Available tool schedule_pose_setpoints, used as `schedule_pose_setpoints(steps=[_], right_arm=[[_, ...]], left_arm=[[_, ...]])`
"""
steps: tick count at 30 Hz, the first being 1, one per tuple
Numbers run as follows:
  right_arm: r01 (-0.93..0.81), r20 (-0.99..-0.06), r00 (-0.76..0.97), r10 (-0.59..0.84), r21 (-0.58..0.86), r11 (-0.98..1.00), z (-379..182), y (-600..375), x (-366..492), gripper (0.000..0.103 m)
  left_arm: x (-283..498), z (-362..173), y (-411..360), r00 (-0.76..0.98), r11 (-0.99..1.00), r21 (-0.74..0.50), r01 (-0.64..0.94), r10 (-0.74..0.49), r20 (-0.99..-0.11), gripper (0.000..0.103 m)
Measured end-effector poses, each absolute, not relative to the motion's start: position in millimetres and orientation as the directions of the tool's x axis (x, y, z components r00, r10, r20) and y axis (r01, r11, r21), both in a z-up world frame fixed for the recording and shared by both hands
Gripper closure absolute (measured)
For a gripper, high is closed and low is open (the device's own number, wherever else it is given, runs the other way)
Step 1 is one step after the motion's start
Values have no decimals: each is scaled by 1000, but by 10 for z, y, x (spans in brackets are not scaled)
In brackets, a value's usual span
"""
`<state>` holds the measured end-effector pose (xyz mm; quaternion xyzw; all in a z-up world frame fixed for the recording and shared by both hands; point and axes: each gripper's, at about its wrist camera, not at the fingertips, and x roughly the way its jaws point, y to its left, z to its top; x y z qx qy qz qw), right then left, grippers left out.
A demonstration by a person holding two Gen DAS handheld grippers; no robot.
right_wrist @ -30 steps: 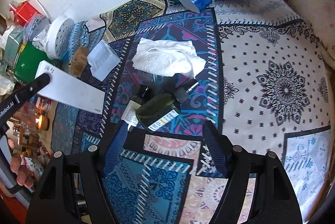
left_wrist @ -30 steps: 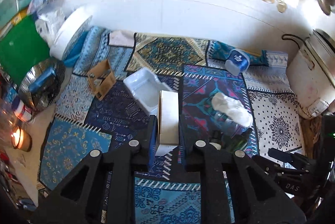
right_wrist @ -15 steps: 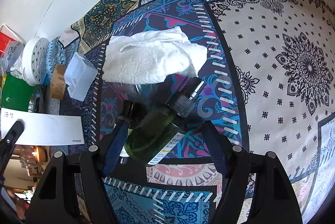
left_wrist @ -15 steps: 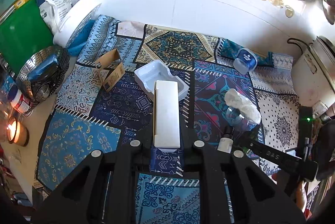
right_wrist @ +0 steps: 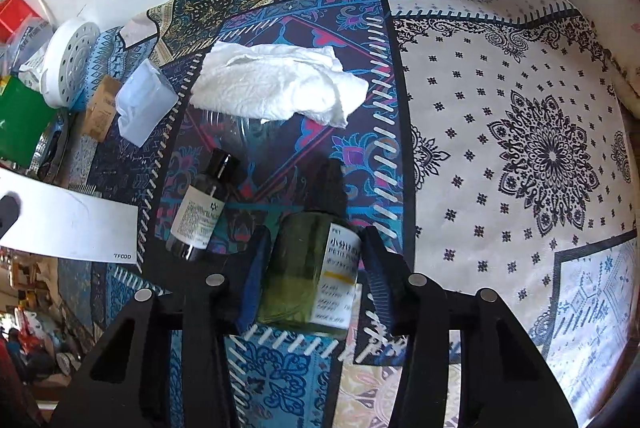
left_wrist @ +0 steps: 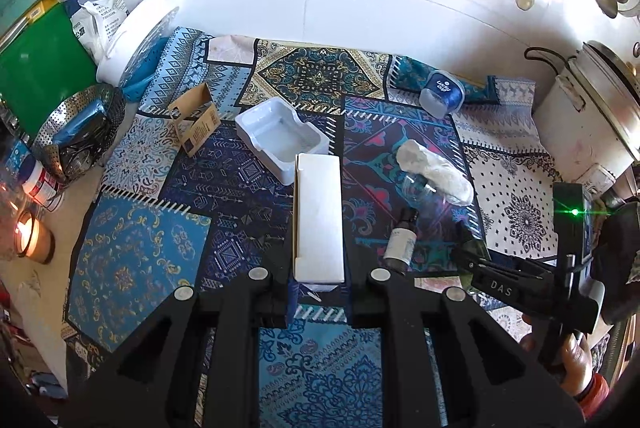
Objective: Collect trash
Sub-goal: 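Grasp the white box with the left gripper while the right gripper grasps the green spray bottle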
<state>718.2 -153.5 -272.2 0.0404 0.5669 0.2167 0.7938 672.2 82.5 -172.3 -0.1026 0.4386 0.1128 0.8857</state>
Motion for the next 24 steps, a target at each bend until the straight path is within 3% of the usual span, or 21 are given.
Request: schedule_pose_setpoints(steps=[11, 24], right_arm=[[-455, -829, 328, 453, 281, 845, -2248, -1791, 6777, 64], [-433, -763, 449, 465, 269, 860, -1799, -1796, 5751, 64]], left_arm=[[6323, -1539, 383, 625, 942, -107, -319, 125, -770, 87], [5379, -1437, 281, 681, 975, -102, -195, 60, -729, 87]])
